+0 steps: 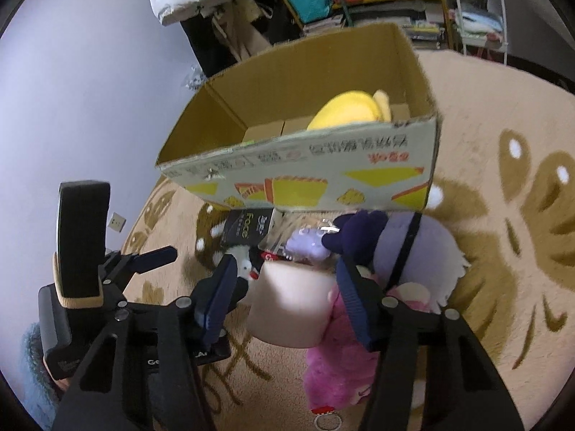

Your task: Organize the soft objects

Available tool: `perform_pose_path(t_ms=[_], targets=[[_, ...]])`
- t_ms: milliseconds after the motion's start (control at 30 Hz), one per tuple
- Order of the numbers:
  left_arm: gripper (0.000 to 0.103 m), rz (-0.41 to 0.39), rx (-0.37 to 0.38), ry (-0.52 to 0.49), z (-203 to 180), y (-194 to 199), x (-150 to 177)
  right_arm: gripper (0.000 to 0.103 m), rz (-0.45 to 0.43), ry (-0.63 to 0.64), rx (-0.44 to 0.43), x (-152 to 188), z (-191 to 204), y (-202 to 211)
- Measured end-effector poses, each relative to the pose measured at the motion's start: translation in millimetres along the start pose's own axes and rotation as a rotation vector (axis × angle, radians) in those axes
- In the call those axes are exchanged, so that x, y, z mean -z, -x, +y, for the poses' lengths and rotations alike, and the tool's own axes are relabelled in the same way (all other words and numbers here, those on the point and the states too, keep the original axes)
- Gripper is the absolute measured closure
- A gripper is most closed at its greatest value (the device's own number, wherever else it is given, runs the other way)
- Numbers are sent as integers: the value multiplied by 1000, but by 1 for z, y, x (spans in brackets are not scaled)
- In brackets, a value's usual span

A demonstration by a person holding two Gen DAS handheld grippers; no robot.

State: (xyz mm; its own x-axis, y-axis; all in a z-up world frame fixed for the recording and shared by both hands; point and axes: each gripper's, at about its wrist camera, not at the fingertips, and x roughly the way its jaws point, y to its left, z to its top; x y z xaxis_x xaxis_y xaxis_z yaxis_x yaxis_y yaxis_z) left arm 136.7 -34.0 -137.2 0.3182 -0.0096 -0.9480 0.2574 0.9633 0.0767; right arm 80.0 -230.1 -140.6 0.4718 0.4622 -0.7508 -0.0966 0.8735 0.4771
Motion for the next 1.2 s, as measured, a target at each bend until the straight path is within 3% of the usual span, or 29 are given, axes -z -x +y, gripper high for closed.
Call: perform_pose_path(t_ms=[167,367,567,767,833,1033,1200], targets=[[6,29,40,10,-3,-12,-2,62,18,11,17,-3,-1,-9],[8,39,76,21,-3,-23,-6,64,27,15,30,-5,-4,-17],[20,70,165,78,6,-35,-9,64,33,5,32,-6,-7,-23],[45,69,237,90,8,-37,-9,65,32,18,41,-7,-5,-23],[55,59,242,72,3,-35,-9,65,32,25,44,-7,-3,-23],[71,63,236,60,-12,-37,-8,65,32,37,53,-7,-1,-26],[74,60,194,32,-22,-37,-9,69,22,36,54,-8,-3,-25]])
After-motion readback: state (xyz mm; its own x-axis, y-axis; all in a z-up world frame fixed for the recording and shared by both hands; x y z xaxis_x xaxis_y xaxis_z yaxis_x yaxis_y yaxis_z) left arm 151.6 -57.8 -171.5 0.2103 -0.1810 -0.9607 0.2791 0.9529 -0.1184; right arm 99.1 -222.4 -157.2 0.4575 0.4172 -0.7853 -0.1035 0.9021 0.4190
